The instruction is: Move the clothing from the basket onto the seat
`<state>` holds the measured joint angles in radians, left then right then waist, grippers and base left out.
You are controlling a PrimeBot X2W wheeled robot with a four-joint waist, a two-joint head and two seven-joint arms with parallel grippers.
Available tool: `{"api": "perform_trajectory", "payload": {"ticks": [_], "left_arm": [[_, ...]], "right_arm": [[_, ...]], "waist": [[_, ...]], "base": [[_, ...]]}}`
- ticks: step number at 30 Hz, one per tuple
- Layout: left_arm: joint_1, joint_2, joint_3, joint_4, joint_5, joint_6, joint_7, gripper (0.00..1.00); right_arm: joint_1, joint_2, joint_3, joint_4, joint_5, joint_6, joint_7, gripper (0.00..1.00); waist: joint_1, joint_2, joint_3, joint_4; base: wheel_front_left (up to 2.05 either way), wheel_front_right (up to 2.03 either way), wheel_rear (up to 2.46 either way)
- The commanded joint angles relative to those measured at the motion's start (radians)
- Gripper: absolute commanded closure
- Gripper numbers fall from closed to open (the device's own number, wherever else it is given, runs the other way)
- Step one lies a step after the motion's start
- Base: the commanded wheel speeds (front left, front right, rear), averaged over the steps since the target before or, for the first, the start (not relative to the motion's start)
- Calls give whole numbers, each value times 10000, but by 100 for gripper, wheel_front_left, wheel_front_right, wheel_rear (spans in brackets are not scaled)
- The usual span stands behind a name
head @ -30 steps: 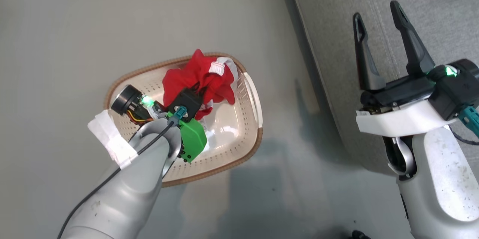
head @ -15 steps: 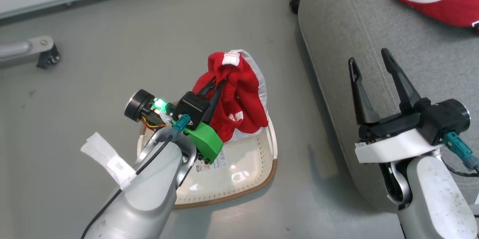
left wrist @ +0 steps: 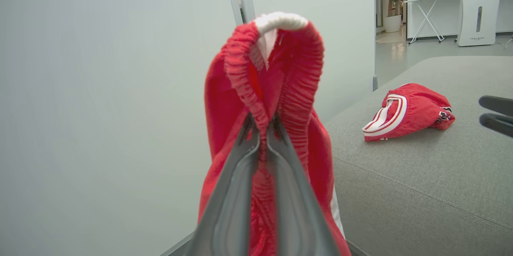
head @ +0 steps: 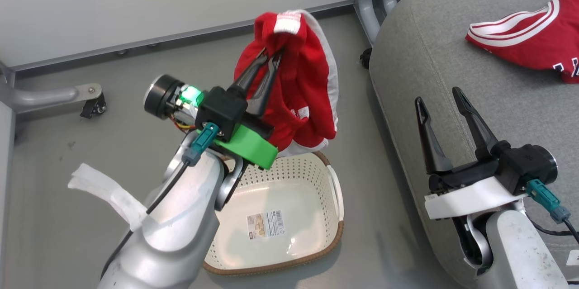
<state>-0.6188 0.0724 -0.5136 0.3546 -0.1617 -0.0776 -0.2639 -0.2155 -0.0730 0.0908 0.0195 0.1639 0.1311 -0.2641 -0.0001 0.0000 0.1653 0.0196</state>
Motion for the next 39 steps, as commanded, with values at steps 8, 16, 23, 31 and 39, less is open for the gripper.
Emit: {"api": "perform_trajectory", "payload": {"ticks": [8, 16, 23, 31, 39], "left_arm": [[-615, -98, -56, -735, 72, 169, -6, 100], [-614, -95, -197, -882, 11, 238, -6, 100], [-360, -125, -407, -1012, -108, 291, -6, 100], [-362, -180, -793, -1144, -271, 361, -6, 100], [-483, -217, -1355, -1374, -493, 426, -7, 100]], "right_arm": [[294, 90, 27, 0, 61, -7, -4, 0], [422, 133, 231, -174, 47, -7, -4, 0], [-43, -275, 866, -609, -160, -7, -2, 0], [-1255, -1141, 2018, -295, -105, -7, -2, 0], [-2303, -1615, 2850, 791, 48, -7, -2, 0]], "waist": [[1, 0, -291, 63], [1, 0, -388, 78], [1, 0, -277, 155], [1, 0, -82, 388], [1, 0, 102, 743]], "base": [[0, 0, 0], [0, 0, 0], [0, 0, 0], [0, 0, 0], [0, 0, 0]]}}
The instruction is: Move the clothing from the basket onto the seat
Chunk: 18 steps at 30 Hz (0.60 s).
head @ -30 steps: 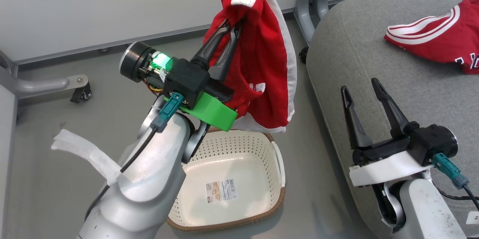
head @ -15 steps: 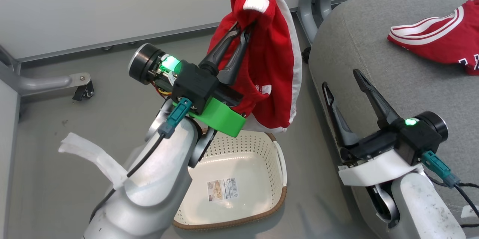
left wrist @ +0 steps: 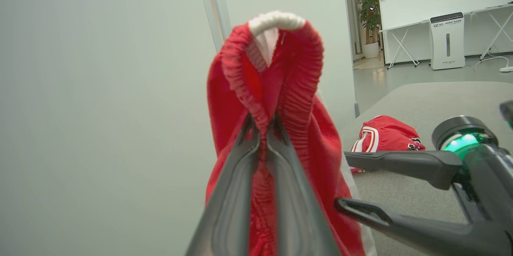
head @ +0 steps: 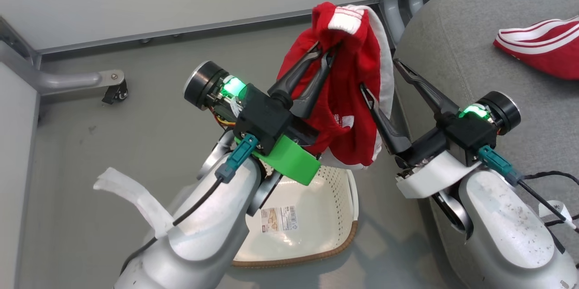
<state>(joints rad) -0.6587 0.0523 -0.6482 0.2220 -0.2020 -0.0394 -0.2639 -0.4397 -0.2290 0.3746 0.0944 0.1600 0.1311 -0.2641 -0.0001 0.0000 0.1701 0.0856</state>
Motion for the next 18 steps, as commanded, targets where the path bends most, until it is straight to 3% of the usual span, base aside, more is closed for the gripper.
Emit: {"api": "perform_trajectory", "payload": {"ticks": [1, 12, 13, 14, 18], "left_arm": [[-93, -15, -80, -79, -128, 58, -7, 100], [-285, -20, -873, -176, -542, 246, -7, 100], [-290, -19, -915, -173, -567, 258, -7, 100], [-297, -19, -967, -172, -600, 291, -7, 100], [-271, -19, -1042, -67, -704, 327, -7, 100]], "right_arm": [[-156, -60, 90, 169, 86, -7, -2, 0], [-831, 202, 1050, 1449, 421, -8, -2, 0], [-808, 255, 1052, 1500, 470, -7, -2, 71], [-763, 309, 1024, 1532, 515, -7, -4, 100], [-522, 414, 962, 1570, 541, -7, -4, 100]], "waist": [[1, 0, 72, 120], [1, 0, 213, 385], [1, 0, 209, 399], [1, 0, 203, 412], [1, 0, 159, 421]], "base": [[0, 0, 0], [0, 0, 0], [0, 0, 0], [0, 0, 0], [0, 0, 0]]}}
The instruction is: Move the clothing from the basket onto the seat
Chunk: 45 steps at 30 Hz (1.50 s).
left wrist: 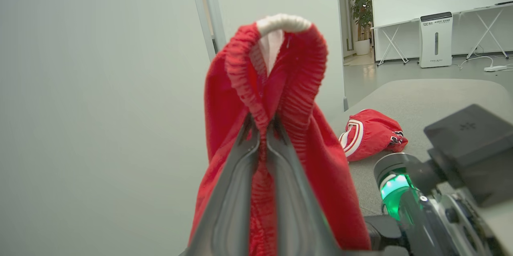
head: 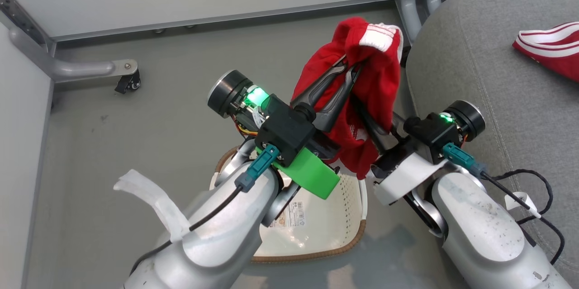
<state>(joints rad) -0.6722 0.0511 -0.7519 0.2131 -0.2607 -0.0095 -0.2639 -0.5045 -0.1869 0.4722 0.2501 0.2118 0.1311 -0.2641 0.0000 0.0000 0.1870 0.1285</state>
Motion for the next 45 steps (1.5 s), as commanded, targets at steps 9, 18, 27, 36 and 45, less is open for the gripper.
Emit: {"api": "perform_trajectory", "payload": {"ticks": [9, 18, 27, 36, 45], "left_arm": [[-13, -9, -47, 172, -151, 67, -7, 100], [109, -6, -81, 273, -138, 59, -7, 0], [284, -6, -99, 333, 8, -20, -7, 0], [411, -5, -208, 419, 101, -76, -7, 0], [530, 19, -323, 688, 228, -243, -5, 0]], "right_arm": [[378, 53, -169, -84, 91, -7, -4, 100], [404, 118, -572, -123, 99, -7, -4, 100], [426, 187, -1008, -64, 39, -7, -4, 100], [484, 73, -2377, 43, -156, -7, -4, 100], [462, 61, -3759, -93, -283, -7, -4, 100]], "waist": [[0, 0, -28, -111], [0, 0, 123, -59], [0, 0, 184, 10], [0, 0, 317, -139], [0, 0, 510, -738]], "base": [[0, 0, 0], [0, 0, 0], [0, 0, 0], [0, 0, 0], [0, 0, 0]]}}
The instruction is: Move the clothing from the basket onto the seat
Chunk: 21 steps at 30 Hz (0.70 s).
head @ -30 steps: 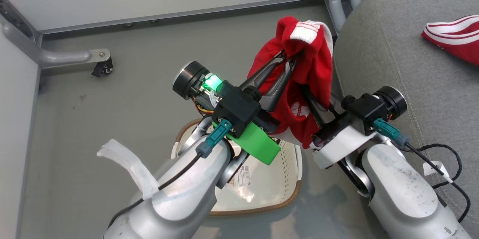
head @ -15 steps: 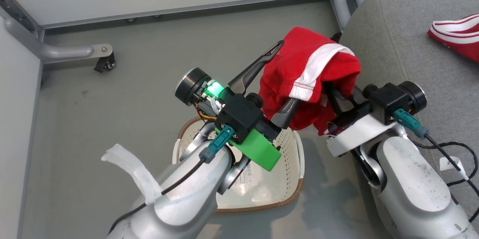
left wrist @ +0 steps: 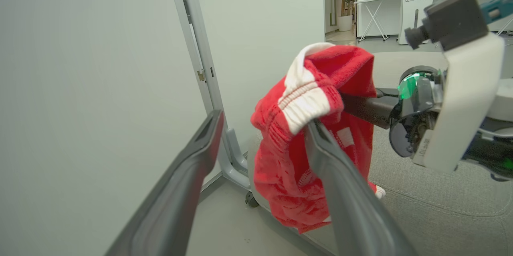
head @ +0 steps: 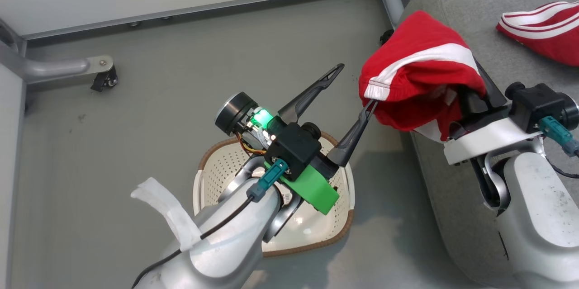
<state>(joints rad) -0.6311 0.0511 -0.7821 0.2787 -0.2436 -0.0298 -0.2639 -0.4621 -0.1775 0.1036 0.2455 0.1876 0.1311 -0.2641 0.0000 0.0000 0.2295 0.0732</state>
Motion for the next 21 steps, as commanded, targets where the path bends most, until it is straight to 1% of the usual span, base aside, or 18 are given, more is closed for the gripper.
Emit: {"api": "perform_trajectory", "payload": {"ticks": [1, 8, 21], "left_arm": [[151, 28, -55, 75, 84, -66, -7, 0], [262, 59, -226, 290, 171, -207, -5, 0], [256, 476, 27, 431, 303, -149, -5, 0]], "right_arm": [[-6, -21, -178, -70, -34, -7, -4, 100], [2, 81, -800, -313, -100, -7, -4, 100], [620, 340, -1849, -1162, -6, -7, -3, 100]], "waist": [[0, 0, 124, -295], [0, 0, 365, -1085], [0, 0, 969, -2954]], "base": [[0, 0, 0], [0, 0, 0], [0, 0, 0]]}}
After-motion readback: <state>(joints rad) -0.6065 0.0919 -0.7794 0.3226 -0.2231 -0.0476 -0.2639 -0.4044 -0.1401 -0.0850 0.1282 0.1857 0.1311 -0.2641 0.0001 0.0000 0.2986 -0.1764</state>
